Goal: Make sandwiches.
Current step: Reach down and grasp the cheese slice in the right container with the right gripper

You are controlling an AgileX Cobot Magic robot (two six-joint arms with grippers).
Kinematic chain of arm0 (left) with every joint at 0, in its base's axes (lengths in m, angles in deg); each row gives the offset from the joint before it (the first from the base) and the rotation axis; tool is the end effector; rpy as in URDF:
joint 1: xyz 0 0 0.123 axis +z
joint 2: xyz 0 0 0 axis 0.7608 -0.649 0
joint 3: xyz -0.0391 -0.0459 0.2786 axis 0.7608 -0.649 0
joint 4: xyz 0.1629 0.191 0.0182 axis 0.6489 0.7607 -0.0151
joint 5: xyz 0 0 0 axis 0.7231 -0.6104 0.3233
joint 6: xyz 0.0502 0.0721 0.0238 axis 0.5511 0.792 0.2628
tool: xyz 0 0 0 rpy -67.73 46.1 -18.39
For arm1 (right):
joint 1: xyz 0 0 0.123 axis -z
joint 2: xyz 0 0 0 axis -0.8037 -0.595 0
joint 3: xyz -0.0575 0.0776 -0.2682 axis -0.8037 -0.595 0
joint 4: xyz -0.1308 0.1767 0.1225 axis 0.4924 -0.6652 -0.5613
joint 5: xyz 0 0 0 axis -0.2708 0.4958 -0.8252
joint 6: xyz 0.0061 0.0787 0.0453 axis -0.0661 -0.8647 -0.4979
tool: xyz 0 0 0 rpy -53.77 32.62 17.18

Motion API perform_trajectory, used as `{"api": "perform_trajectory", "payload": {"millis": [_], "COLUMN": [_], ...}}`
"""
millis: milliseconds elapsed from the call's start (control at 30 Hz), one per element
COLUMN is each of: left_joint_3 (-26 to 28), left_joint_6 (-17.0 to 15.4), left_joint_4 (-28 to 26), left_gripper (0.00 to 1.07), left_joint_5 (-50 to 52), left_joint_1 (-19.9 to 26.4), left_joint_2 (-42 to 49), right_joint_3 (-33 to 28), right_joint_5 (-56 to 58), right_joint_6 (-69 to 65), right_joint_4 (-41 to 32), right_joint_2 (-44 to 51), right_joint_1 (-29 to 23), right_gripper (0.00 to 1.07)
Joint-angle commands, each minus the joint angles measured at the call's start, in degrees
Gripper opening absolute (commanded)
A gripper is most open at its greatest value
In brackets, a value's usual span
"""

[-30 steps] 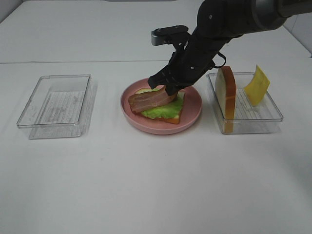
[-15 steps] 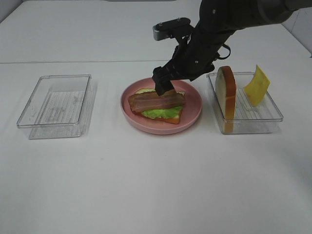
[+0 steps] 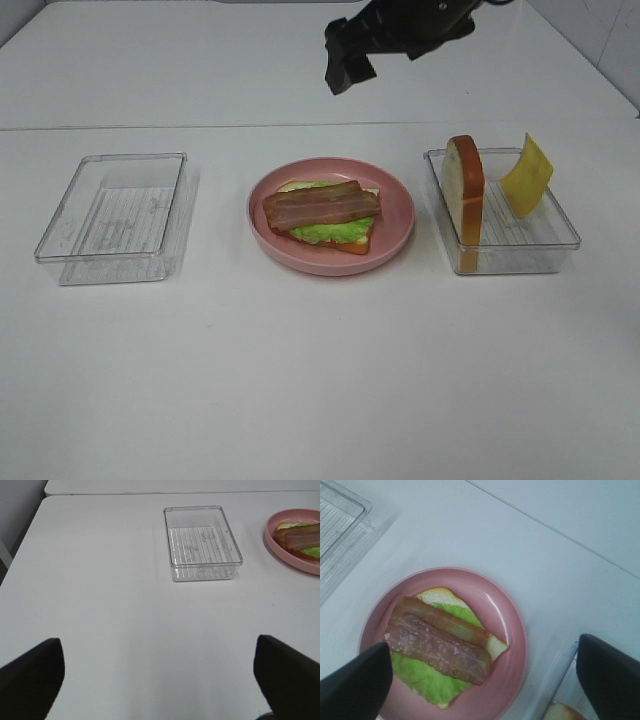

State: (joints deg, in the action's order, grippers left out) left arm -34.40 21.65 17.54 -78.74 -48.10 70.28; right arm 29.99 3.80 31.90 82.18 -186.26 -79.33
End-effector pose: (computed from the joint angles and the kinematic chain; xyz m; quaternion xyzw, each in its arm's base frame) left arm -0.0086 -0.0021 0.2811 -0.0134 0.8511 -0.0071 0.5249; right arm 0.3906 0.1929 0.2868 -0.2845 0.8919 0.0692 0.3447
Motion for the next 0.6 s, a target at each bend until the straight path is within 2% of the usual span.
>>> {"api": "perform_trajectory", "payload": {"millis": [33, 67, 167, 233, 300, 333, 367, 433, 500, 533, 600], "left_joint_3": [-0.1, -0.1, -0.1, -0.1, -0.1, -0.1, -0.1, -0.1, -0.1, -0.1, -0.1], "left_joint_6": [0.1, 0.1, 0.1, 0.1, 0.1, 0.1, 0.1, 0.1, 0.1, 0.1, 0.1], "left_joint_4": [-0.3, -0.3, -0.3, -0.3, -0.3, -0.3, -0.3, -0.3, -0.3, -0.3, -0.3], "left_gripper": [0.95, 0.95, 0.95, 0.95, 0.95, 0.95, 0.95, 0.95, 0.95, 0.95, 0.95], "left_joint_5": [0.2, 0.2, 0.2, 0.2, 0.2, 0.2, 0.2, 0.2, 0.2, 0.2, 0.2], "left_joint_1": [0.2, 0.2, 0.2, 0.2, 0.2, 0.2, 0.2, 0.2, 0.2, 0.2, 0.2], "left_joint_2": [1.0, 1.0, 1.0, 1.0, 1.0, 1.0, 1.0, 1.0, 1.0, 1.0, 1.0], "right_joint_3": [6.7, 8.7, 9.5, 10.3, 10.3, 10.3, 10.3, 10.1, 10.1, 10.1, 10.1], "right_joint_5": [8.1, 9.8, 10.3, 11.9, 12.5, 13.8, 13.8, 14.8, 14.9, 15.1, 15.2], "right_joint_6": [-0.9, -1.7, -1.7, -2.6, -2.6, -2.6, -2.6, -2.6, -2.6, -2.6, -2.6], "right_joint_4": [3.4, 4.6, 4.9, 6.4, 6.9, 7.3, 7.3, 7.2, 7.2, 6.9, 6.9], "right_joint_2": [1.0, 1.0, 1.0, 1.0, 0.9, 0.5, 0.5, 0.2, 0.1, 0.1, 0.1], "right_joint_1": [1.0, 1.9, 2.4, 6.5, 7.7, 10.3, 10.3, 13.9, 15.2, 17.8, 19.0], "right_gripper": [0.97, 0.97, 0.97, 0.97, 0.97, 0.97, 0.97, 0.97, 0.97, 0.97, 0.97]}}
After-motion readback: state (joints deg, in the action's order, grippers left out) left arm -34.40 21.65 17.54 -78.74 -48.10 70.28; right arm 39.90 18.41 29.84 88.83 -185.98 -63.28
